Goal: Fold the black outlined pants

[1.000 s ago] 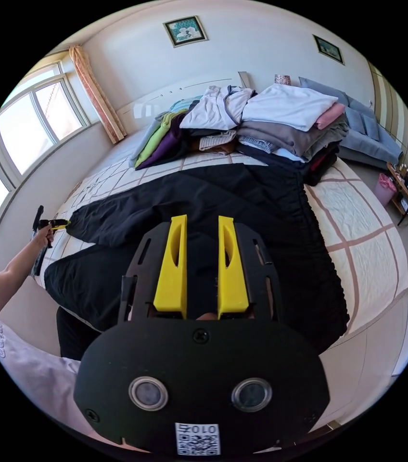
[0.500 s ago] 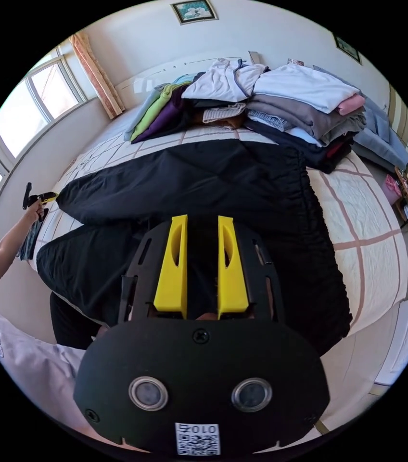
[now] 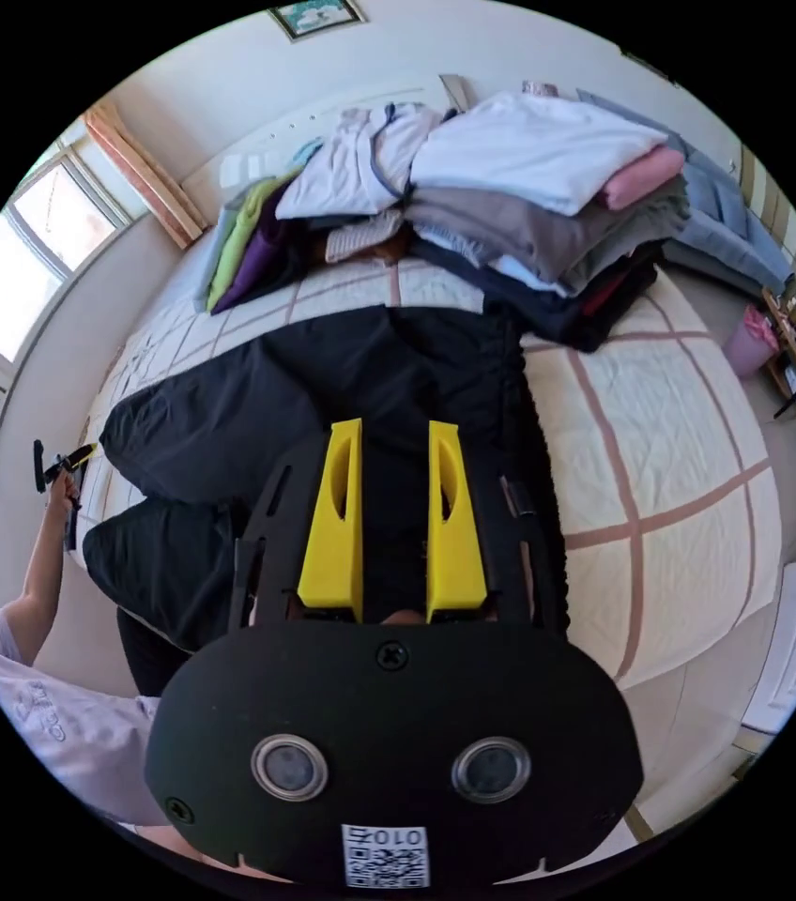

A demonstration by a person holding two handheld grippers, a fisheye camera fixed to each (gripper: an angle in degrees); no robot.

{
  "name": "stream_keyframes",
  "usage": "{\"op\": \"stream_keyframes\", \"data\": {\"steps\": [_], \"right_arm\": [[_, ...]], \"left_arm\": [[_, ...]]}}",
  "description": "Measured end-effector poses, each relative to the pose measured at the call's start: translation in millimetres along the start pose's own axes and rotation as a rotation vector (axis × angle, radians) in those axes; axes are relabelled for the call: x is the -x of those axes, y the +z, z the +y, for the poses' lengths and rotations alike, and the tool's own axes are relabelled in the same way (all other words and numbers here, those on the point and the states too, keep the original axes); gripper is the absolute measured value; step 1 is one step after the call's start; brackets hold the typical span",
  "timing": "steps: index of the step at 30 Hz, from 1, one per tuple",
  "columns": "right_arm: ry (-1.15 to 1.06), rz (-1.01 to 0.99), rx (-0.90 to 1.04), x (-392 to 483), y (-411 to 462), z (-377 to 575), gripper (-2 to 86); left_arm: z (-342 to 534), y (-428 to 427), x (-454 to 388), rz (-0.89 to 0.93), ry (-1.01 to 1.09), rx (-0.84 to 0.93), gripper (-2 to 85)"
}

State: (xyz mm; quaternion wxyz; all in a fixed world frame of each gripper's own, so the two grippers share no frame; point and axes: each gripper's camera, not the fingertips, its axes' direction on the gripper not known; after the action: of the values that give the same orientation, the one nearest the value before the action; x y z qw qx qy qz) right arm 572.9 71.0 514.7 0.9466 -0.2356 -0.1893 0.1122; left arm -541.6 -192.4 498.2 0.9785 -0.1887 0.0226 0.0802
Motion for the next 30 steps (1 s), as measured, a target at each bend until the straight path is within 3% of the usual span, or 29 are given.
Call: {"op": "stream_keyframes", "data": {"steps": [6, 8, 10, 14, 18, 20, 22, 30], "right_arm": [[0.077, 0.155, 0.161, -30.3, 68.2, -72.2, 9.7], [0.014, 0.278, 0.241, -23.1, 92.0, -89.4, 4.8], [0.001, 0.352, 0.215, -19.6, 91.4, -99.2, 4.1], [-0.086, 0.278, 0.269, -21.3, 109.2, -110.8, 4.9], [-0.185, 0.377, 0.149, -3.3, 83.8, -108.2, 8.7], [-0.272, 0.319, -0.005, 10.9, 58.0, -106.6, 9.5], [-0.418, 0.209, -0.039, 29.7, 53.7, -113.8, 9.3], [-0.659, 0.277, 0.373, 90.4, 146.0, -183.0, 11.9]], "left_arm": [[-48.3, 19.6, -52.1, 0.015, 0.057, 0.079, 8.1], [-57.3, 33.0, -63.0, 0.017, 0.036, 0.136, 8.0], [-65.4, 37.9, -71.1, 0.019, 0.002, 0.143, 7.8], [-83.3, 32.7, -80.4, 0.065, -0.010, 0.144, 7.3], [-103.7, 3.9, -125.1, -0.052, 0.168, 0.071, 8.2], [-111.9, -14.8, -149.6, -0.147, 0.287, -0.010, 8.7], [-134.1, -27.0, -182.7, -0.213, 0.443, -0.063, 9.5], [-248.6, 34.0, -296.2, -0.353, 0.773, 0.223, 12.2]]}}
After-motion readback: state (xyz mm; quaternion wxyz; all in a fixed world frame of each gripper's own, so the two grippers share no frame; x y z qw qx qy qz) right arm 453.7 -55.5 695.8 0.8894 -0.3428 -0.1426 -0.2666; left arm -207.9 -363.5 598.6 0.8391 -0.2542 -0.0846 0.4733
